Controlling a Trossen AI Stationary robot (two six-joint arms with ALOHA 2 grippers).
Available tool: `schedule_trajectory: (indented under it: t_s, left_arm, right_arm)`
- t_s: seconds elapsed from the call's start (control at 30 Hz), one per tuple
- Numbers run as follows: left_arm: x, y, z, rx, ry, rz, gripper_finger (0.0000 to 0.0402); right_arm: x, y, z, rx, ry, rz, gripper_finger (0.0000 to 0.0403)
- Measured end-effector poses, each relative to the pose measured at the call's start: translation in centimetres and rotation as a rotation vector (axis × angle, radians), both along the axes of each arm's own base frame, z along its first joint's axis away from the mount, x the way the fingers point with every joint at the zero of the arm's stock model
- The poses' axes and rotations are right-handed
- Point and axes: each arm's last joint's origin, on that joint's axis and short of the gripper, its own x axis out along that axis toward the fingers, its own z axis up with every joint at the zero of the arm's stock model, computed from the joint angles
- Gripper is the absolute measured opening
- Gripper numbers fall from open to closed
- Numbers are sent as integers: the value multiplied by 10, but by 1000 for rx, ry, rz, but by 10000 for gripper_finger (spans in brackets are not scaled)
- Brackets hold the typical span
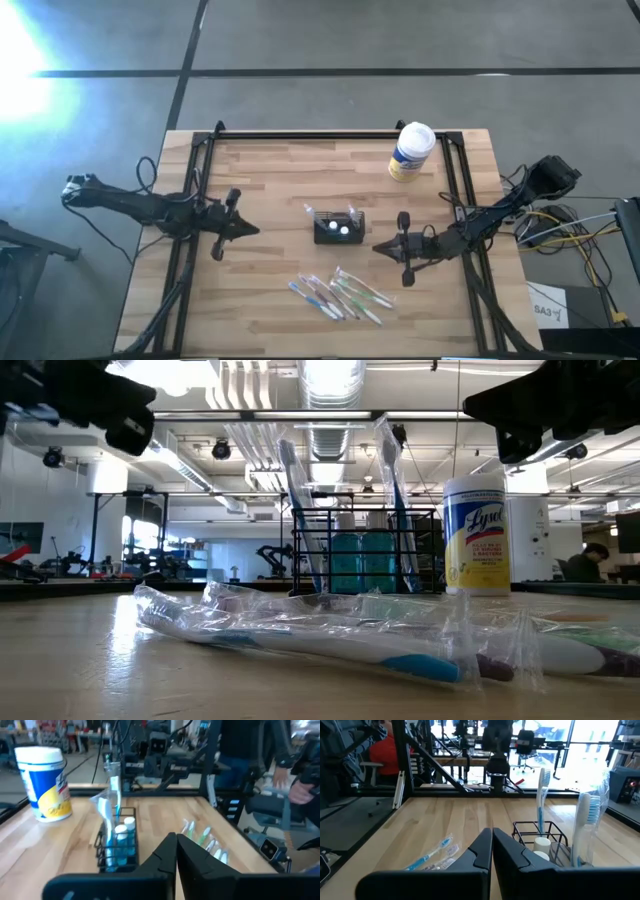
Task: Pick & Place toothbrushing station
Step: Put the right green toothbrush into the black mesh organizer
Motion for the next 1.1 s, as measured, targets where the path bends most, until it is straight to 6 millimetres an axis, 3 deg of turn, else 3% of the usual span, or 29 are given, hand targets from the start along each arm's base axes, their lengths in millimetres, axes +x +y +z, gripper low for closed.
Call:
schedule_trajectory:
  t_s: [0.33, 0.9, 1.1]
  left_arm:
    - [-4, 2, -44, -54, -139, 63, 7]
    - [-3, 3, -46, -113, -109, 91, 8]
    - [-3, 3, -47, -175, -91, 91, 23]
  right_arm:
    - [0, 0, 1, 12, -13, 0, 8]
    - [6, 5, 7, 69, 16, 2, 8]
    - [26, 19, 23, 85, 311, -77, 8]
